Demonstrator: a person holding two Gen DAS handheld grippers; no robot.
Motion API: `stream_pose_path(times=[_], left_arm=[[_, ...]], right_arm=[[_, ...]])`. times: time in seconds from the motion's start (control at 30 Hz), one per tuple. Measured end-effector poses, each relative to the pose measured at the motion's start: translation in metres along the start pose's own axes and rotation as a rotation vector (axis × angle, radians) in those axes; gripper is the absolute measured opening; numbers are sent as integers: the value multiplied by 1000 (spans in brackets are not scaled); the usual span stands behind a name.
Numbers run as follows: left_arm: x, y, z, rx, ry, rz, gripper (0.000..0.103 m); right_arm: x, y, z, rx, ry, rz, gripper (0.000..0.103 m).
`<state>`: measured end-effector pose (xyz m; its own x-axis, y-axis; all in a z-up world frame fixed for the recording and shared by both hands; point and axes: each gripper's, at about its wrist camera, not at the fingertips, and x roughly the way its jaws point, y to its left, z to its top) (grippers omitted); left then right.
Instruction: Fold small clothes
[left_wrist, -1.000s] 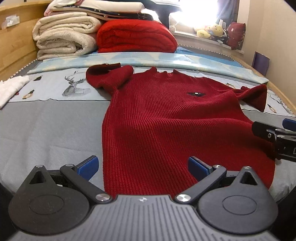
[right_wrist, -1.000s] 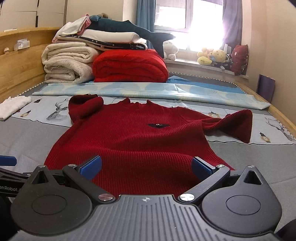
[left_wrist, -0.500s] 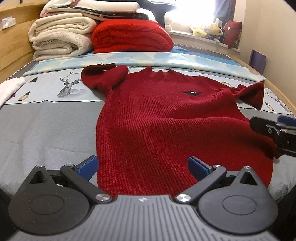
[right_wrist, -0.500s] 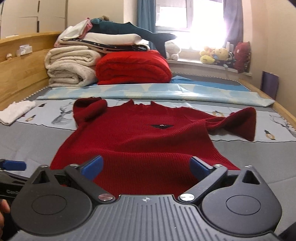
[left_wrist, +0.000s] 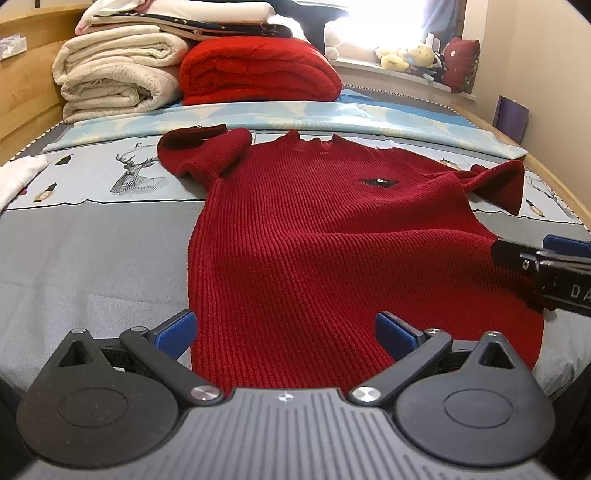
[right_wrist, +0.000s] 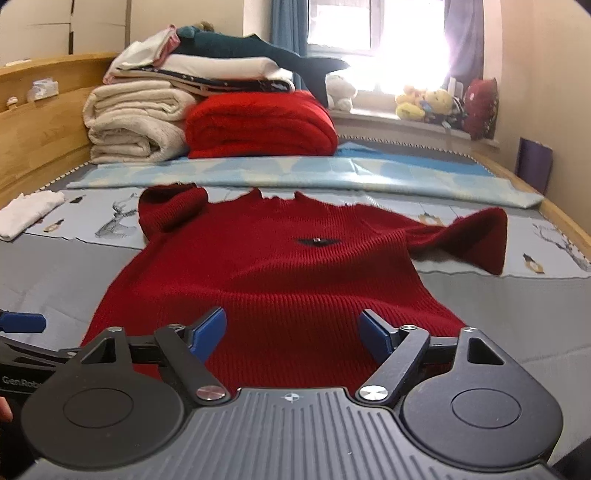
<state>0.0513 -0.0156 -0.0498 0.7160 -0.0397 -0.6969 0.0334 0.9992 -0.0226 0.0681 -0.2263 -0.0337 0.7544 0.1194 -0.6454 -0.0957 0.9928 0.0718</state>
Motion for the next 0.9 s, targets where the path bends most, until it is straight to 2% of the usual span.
stream_pose_path(times=[0.23, 0.53, 0.83, 0.9], left_arm=[[1, -1, -1, 2, 2, 0, 102], [1, -2, -3, 7, 1, -5, 102], [0, -4, -3, 14, -6, -7, 102], [-4, -2, 2, 12, -6, -30, 102]], right_arm=[[3, 2, -2, -17, 25, 13, 87], [5, -2, -1, -7, 43, 8, 87], [5, 1, -2, -26, 32, -3, 83], [4, -2, 1, -26, 22, 3, 81]])
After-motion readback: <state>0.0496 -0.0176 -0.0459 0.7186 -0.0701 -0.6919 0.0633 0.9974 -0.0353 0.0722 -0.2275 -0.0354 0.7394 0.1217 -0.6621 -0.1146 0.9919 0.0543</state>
